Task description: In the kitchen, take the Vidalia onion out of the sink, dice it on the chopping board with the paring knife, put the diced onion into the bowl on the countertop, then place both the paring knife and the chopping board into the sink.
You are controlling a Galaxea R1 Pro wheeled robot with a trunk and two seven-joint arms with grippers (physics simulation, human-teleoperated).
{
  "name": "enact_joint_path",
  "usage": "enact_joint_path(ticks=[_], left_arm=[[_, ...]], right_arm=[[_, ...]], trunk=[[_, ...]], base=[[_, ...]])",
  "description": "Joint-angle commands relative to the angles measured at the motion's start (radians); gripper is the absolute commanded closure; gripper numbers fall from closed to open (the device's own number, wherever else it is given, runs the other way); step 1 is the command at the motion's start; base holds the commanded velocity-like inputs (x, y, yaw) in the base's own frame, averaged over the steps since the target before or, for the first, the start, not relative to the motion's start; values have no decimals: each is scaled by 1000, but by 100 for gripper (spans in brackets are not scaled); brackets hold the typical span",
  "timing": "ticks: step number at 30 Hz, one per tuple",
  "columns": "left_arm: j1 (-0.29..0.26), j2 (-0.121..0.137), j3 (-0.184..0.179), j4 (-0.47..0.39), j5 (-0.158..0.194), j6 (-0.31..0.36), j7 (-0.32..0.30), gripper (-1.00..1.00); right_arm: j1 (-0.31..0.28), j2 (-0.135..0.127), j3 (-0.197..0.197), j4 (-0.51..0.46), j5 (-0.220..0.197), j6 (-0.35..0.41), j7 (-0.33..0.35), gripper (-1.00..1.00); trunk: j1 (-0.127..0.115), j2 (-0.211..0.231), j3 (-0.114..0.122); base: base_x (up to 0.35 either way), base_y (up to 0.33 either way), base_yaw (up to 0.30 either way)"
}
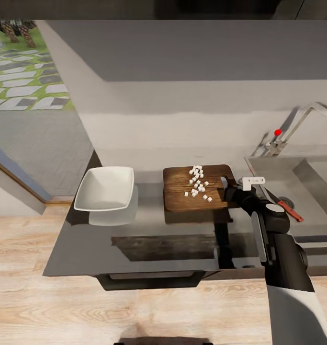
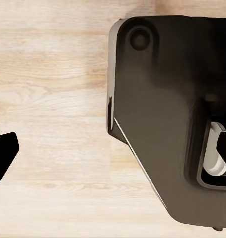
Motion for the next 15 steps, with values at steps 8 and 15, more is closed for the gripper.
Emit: enact_joint_path(ticks=[8, 15], left_arm=[[0, 1, -3, -1, 11, -2, -3, -100], [0, 1, -3, -1, 11, -2, -3, -100]], right_arm=[[-1, 0, -1, -1, 9, 5, 8, 100], [-1, 0, 0, -1, 9, 5, 8, 100]], trunk=[[1, -2, 11], [1, -2, 22]], base=[[201, 0, 0], [163, 0, 0]])
